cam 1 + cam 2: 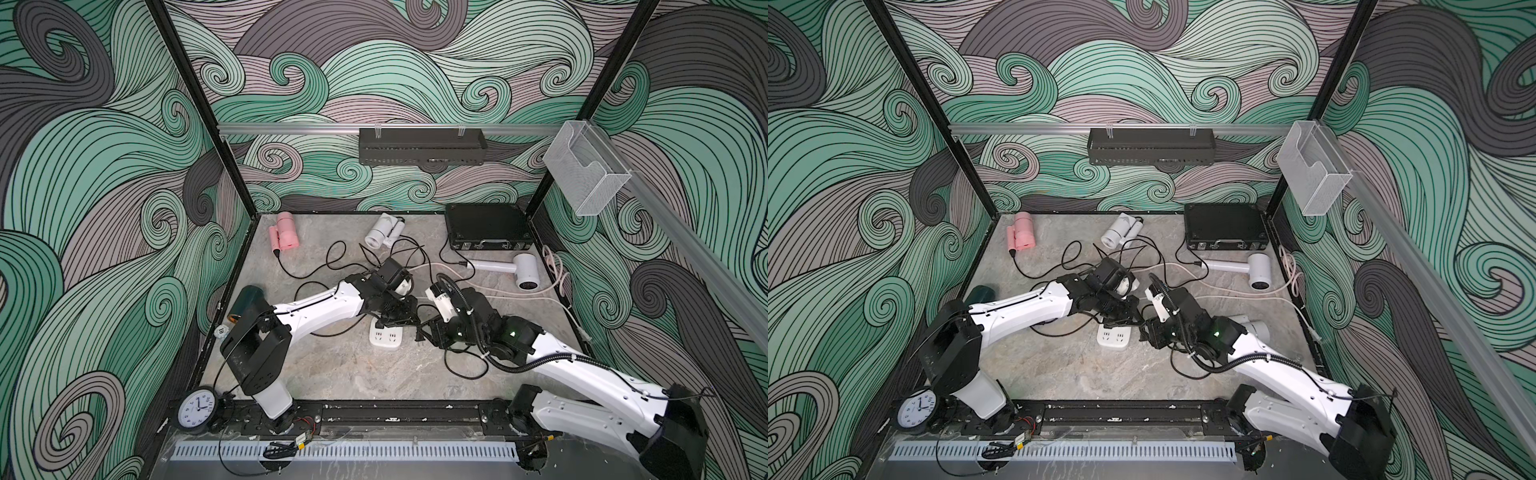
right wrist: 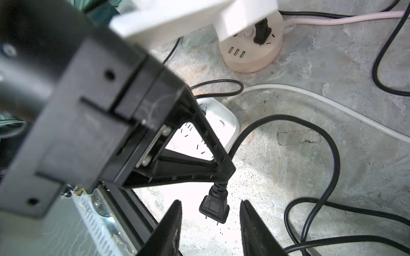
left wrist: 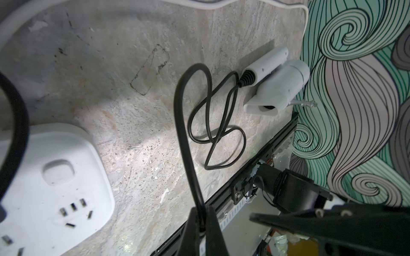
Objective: Charge the blow dryers
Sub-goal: Pick up the plug from the center of the board.
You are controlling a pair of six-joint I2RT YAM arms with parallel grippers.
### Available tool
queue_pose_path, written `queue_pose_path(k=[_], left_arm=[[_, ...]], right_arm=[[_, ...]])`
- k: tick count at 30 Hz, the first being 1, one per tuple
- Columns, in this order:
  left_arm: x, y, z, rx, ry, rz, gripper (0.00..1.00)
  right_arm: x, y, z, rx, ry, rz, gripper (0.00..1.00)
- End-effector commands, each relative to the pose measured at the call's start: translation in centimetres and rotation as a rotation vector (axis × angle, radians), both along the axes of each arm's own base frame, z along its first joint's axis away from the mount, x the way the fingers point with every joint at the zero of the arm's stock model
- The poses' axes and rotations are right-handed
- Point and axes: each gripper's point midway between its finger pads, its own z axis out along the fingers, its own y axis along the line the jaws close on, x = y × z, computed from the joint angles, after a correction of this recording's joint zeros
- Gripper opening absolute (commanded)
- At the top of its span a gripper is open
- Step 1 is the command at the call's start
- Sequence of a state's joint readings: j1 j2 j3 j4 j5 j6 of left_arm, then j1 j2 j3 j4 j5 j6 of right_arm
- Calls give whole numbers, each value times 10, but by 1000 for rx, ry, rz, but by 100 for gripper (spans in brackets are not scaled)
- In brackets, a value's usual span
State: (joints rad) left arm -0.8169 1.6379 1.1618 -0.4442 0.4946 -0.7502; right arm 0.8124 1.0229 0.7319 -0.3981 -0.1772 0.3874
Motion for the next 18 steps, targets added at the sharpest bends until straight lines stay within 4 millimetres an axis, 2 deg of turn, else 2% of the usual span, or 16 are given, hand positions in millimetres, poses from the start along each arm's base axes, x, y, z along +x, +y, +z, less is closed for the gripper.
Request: queue_pose_path(k=[1,8,18], left_arm=[[-2,3,19,-34,-124,-94,0],[-8,2,24,-93,-144,-149,0],[-12,-1,29,-141,-151,-163,0]], right_arm=[[-20,8,0,36,115,135,43],[-26,15,-7,103,204,209,42],[-9,10,-25,70,201,140,32]])
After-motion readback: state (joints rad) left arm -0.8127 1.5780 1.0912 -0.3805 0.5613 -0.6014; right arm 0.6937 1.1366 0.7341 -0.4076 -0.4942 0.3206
